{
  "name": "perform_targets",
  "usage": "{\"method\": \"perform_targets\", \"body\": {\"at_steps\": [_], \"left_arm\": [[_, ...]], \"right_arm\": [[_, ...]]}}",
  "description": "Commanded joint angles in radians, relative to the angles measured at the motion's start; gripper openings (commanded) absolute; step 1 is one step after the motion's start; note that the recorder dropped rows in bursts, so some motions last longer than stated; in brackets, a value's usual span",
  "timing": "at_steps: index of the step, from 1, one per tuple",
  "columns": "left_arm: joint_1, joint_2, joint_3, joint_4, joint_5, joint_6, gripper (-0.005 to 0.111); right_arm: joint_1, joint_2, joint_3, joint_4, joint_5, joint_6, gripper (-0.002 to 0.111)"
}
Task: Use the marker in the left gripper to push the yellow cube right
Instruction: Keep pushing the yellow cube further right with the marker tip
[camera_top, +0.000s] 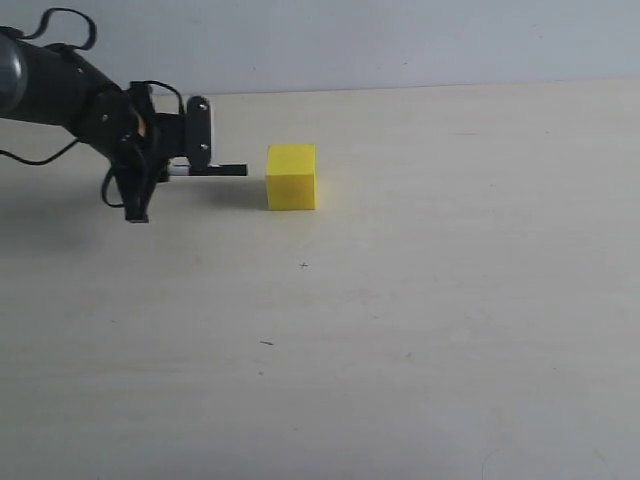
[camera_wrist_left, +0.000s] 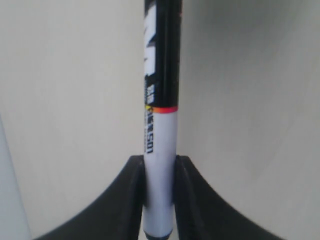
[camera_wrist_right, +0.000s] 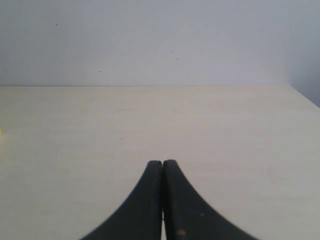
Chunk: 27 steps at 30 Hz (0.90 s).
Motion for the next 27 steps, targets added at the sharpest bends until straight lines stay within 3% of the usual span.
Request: {"method": "perform_targets", "body": {"at_steps": [1,5,11,17,21,27], "left_arm": [[-0.134,0.007,-0.005,-0.015,-0.062,-0.025,0.0],[-0.178,0.004,-0.005,-0.002,-0.036,-0.034,0.0],[-0.13,0.004,-0.005,-0.002,0.057,-0.064,0.0],[-0.12,0.004,-0.005,0.006,0.013,-0.064,0.0],[-0.181,0.011,-0.02,0.042,-0.048,-0.063,0.0],[-0.313,0.071,-0.132,0.042,0.02,-0.109,0.0]], "right_arm": [[-0.004,-0.007,0.005,-0.002,-0.013,0.002,0.0],[-0.004,-0.007,0.005,-0.002,-0.013,0.002,0.0],[-0.004,-0.007,0.005,-0.002,-0.013,0.002,0.0],[-0.004,-0.007,0.005,-0.002,-0.013,0.002,0.0],[-0.004,-0.007,0.005,-0.002,-0.013,0.002,0.0],[-0.004,-0.007,0.005,-0.002,-0.013,0.002,0.0]]}}
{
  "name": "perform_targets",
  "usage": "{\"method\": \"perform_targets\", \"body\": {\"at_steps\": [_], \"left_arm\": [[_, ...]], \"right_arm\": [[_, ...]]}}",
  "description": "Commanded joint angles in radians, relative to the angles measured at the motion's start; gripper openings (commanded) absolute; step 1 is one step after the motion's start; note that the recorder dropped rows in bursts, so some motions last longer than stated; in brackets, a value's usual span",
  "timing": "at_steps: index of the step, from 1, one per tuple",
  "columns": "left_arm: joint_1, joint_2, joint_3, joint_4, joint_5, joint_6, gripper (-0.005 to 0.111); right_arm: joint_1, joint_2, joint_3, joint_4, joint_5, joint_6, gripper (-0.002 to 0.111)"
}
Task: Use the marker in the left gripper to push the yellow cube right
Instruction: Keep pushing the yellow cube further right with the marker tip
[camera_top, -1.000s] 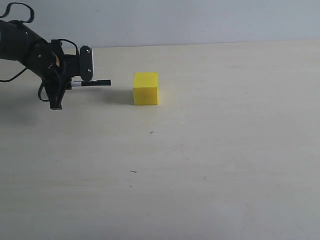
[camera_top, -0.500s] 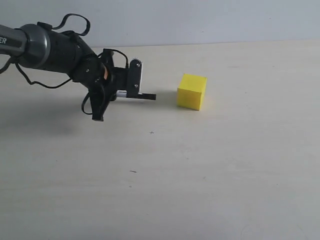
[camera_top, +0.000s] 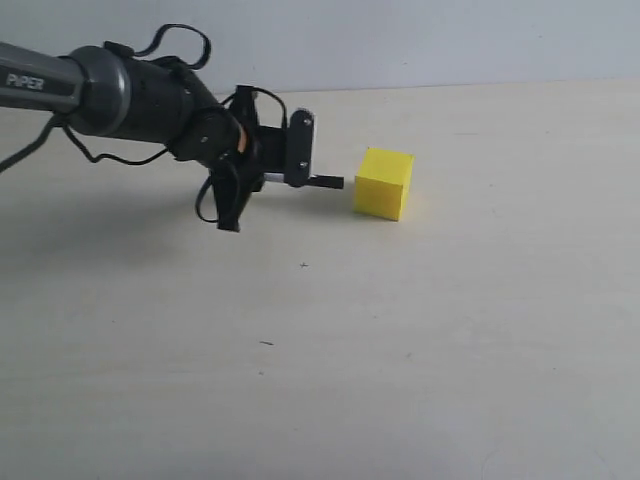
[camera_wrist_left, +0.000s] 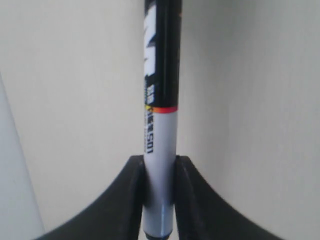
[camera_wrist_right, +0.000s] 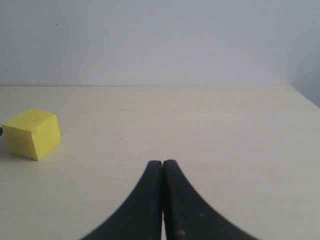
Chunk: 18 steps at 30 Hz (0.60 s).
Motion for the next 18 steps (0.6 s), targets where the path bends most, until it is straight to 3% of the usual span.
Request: {"method": "perform_targets", "body": {"at_steps": [1,3,9,12,15,18], "left_arm": [[-0.095,0.034,-0.054,0.002,0.03,-0.032,0.0],[-0.106,0.034,-0.054,0.002,0.038,-0.066,0.0],[-0.05,0.021,-0.054,0.009,0.183,-0.12,0.0],[-0.042,0.023,-0.054,0.009,0.191,-0.16,0.0],[-0.068,0.035,-0.054,0.009,0.137,-0.162,0.0],[-0.137,0.083,-0.112,0.009,0.018,-0.211,0.0]], "right_arm": [[-0.004,-0.007,0.005,-0.002,-0.013,0.002,0.0],[-0.004,-0.007,0.005,-0.002,-0.013,0.002,0.0],[-0.004,-0.007,0.005,-0.002,-0.013,0.002,0.0],[-0.004,-0.007,0.005,-0.002,-0.013,0.002,0.0],[-0.004,-0.007,0.005,-0.002,-0.013,0.002,0.0],[-0.004,-0.007,0.005,-0.002,-0.013,0.002,0.0]]}}
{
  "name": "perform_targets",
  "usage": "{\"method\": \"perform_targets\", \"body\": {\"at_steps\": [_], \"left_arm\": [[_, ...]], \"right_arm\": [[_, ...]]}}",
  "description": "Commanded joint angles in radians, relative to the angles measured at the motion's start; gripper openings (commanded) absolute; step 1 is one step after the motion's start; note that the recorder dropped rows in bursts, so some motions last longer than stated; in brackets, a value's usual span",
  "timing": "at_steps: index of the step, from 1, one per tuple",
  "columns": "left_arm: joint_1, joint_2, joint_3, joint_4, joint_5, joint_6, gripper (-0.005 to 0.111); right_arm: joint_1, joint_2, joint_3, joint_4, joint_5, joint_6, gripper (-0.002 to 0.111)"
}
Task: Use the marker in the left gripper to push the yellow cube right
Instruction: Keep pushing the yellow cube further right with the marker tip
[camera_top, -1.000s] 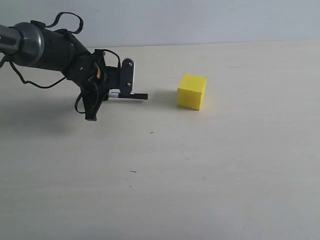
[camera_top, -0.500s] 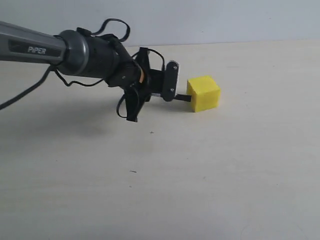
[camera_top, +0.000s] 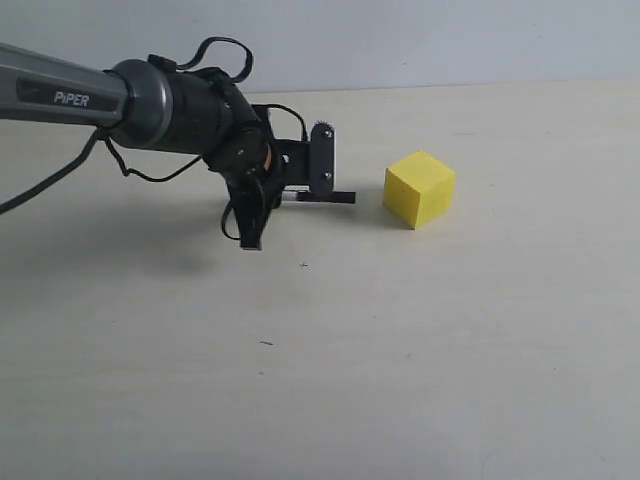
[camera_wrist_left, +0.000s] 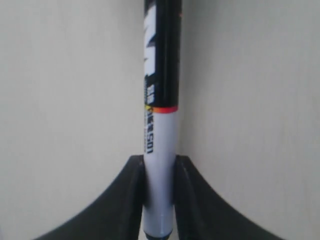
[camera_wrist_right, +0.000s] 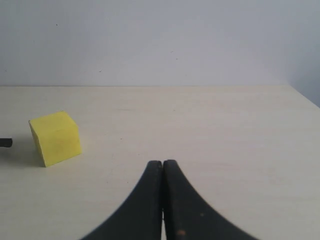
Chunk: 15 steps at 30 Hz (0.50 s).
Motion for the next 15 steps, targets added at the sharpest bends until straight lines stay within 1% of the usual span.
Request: {"method": "perform_targets", "body": {"at_steps": [1,2,5,6,8,10,15], "left_arm": [[-0.079,0.052,-0.083,-0.002,-0.097,-0.073,0.0],[-0.089,0.068,-0.125,-0.002,-0.057,-0.092,0.0],[-0.087,0.077,-0.173,0.0,0.05,-0.093,0.0],[-0.077,0.075,-0.178,-0.001,0.074,-0.104,0.0],[-0.056,0.075,-0.178,0.012,0.097,-0.155,0.0],[-0.046,0.075,-0.178,0.012,0.113,-0.167,0.0],[-0.046,0.075,-0.178,0.021,0.122,-0.165,0.0]], "right_arm": [[-0.004,-0.007,0.005,-0.002,-0.013,0.002,0.0],[-0.004,-0.007,0.005,-0.002,-0.013,0.002,0.0],[-0.004,-0.007,0.005,-0.002,-0.013,0.002,0.0],[-0.004,-0.007,0.005,-0.002,-0.013,0.002,0.0],[-0.004,-0.007,0.005,-0.002,-0.013,0.002,0.0],[-0.004,-0.007,0.005,-0.002,-0.013,0.002,0.0],[-0.004,-0.007,0.005,-0.002,-0.013,0.002,0.0]]}}
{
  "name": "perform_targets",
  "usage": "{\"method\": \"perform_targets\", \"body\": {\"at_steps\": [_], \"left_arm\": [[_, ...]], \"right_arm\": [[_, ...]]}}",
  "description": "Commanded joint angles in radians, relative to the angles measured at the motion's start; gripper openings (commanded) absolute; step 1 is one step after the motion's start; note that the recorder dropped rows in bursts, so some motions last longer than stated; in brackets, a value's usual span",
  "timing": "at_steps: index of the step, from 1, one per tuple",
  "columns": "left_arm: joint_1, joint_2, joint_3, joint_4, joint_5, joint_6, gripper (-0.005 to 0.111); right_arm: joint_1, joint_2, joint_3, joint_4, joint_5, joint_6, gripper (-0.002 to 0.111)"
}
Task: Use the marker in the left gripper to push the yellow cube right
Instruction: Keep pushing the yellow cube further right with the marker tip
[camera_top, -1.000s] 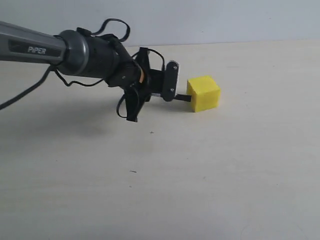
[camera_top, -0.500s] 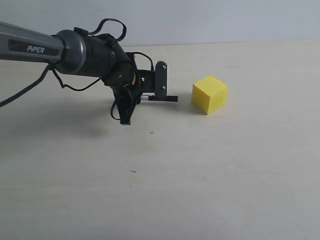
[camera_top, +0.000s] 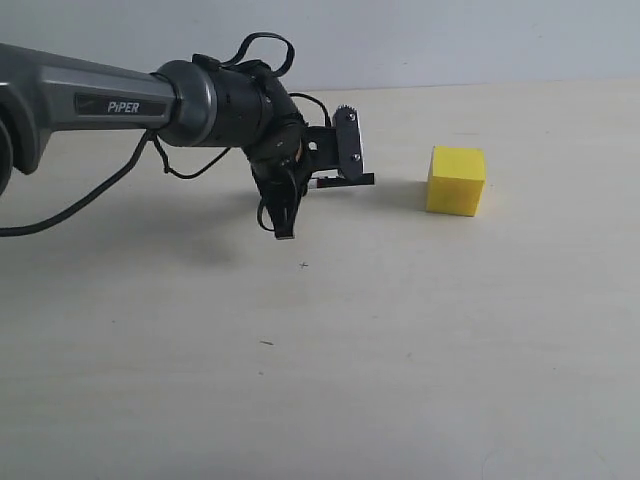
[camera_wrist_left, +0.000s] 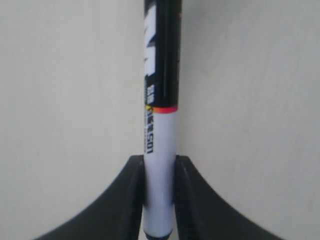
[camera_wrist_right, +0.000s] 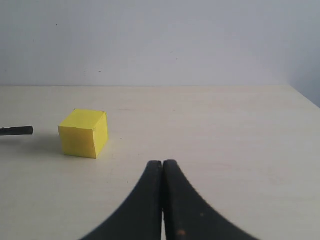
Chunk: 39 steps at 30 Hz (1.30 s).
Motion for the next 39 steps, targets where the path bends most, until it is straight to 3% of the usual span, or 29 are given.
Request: {"method": "perform_targets", "body": {"at_steps": [1,6,15,27,32,35,39], "left_arm": [[0.0,-0.005,-0.006,0.008,0.0,-0.015,0.0],[-0.023,-0.003,-0.006,0.003,-0.048,-0.015,0.0],[-0.13,0.01,-0.006,0.003,-0.136,-0.054,0.0],[-0.091,0.015,-0.006,0.006,-0.012,-0.102,0.0],[-0.091,0.015,-0.008,0.013,-0.109,-0.12,0.0],[-0.091,0.038,-0.055,0.017,-0.157,-0.199,0.0],[-0.102,0.095,-0.162,0.011,-0.085,-0.232,0.0]], "right_arm": [[-0.004,-0.007,0.005,-0.002,-0.013,0.002,0.0],[-0.004,-0.007,0.005,-0.002,-0.013,0.002,0.0],[-0.004,-0.007,0.005,-0.002,-0.013,0.002,0.0],[-0.004,-0.007,0.005,-0.002,-0.013,0.002,0.0],[-0.004,-0.007,0.005,-0.002,-0.013,0.002,0.0],[-0.004,-0.007,0.005,-0.002,-0.013,0.002,0.0],[-0.004,-0.007,0.005,-0.002,-0.013,0.002,0.0]]}}
